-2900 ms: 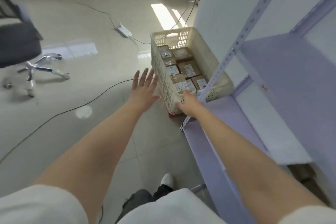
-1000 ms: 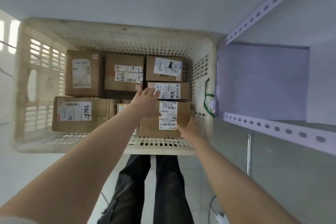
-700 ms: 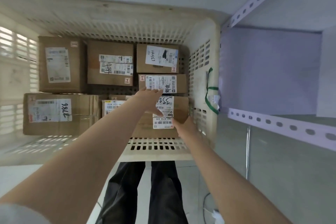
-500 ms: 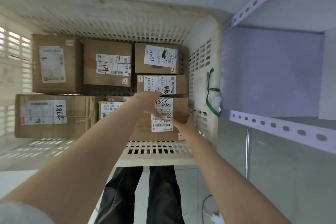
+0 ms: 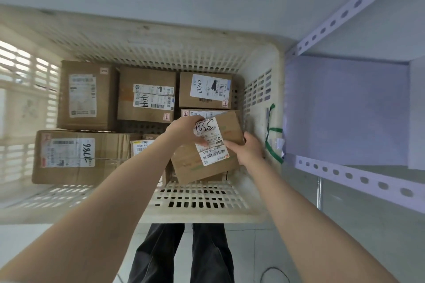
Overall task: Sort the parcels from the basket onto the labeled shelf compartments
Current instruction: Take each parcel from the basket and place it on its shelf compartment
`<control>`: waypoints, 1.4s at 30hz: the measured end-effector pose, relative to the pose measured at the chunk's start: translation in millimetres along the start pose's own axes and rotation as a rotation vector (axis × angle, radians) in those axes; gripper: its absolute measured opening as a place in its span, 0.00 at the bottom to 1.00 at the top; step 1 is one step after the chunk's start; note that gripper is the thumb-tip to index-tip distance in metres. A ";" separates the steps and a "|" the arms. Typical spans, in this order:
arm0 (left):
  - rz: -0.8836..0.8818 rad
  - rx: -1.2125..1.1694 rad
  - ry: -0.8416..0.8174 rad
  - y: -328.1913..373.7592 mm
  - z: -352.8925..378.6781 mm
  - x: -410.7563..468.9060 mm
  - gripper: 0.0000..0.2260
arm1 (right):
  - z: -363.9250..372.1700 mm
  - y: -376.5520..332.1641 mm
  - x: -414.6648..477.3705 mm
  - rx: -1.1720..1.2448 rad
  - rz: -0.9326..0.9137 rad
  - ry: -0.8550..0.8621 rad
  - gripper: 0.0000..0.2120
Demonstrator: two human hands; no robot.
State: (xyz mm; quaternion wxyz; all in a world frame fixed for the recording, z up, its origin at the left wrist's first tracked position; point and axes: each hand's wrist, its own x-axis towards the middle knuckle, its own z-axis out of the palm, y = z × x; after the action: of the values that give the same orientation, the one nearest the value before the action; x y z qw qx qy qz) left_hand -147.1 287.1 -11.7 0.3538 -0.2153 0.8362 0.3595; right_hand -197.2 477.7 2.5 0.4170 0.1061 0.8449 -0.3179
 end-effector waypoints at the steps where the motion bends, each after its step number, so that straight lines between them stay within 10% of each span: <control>1: -0.003 -0.027 0.040 -0.1 -3.0 -0.8 0.38 | -4.7 -10.4 2.1 -0.010 -0.040 -0.009 0.22; 10: -0.193 -0.420 0.313 -13.5 -16.8 -7.8 0.36 | -3.8 -59.9 2.0 -0.127 -0.403 0.174 0.42; 18: -0.279 -0.732 0.345 -13.6 -19.0 -8.1 0.32 | 29.8 -49.2 -6.7 0.342 -0.025 0.005 0.56; 23: -0.329 -0.825 0.350 -6.3 -16.5 -9.5 0.31 | 32.9 -50.6 -0.4 0.485 0.031 -0.137 0.37; 37: -0.374 -1.017 0.240 -0.3 -34.6 -19.8 0.51 | 10.5 -78.9 -1.8 0.339 -0.016 -0.104 0.40; 42: -0.324 -1.071 0.251 8.1 -39.9 -35.3 0.28 | -3.8 -91.6 -9.1 0.316 -0.029 -0.140 0.39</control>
State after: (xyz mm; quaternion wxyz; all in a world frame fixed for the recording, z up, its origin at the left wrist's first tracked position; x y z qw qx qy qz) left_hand -146.3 266.0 37.9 0.1439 -0.5308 0.5296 0.6458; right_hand -234.5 409.8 52.3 0.4481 0.1359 0.7548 -0.4595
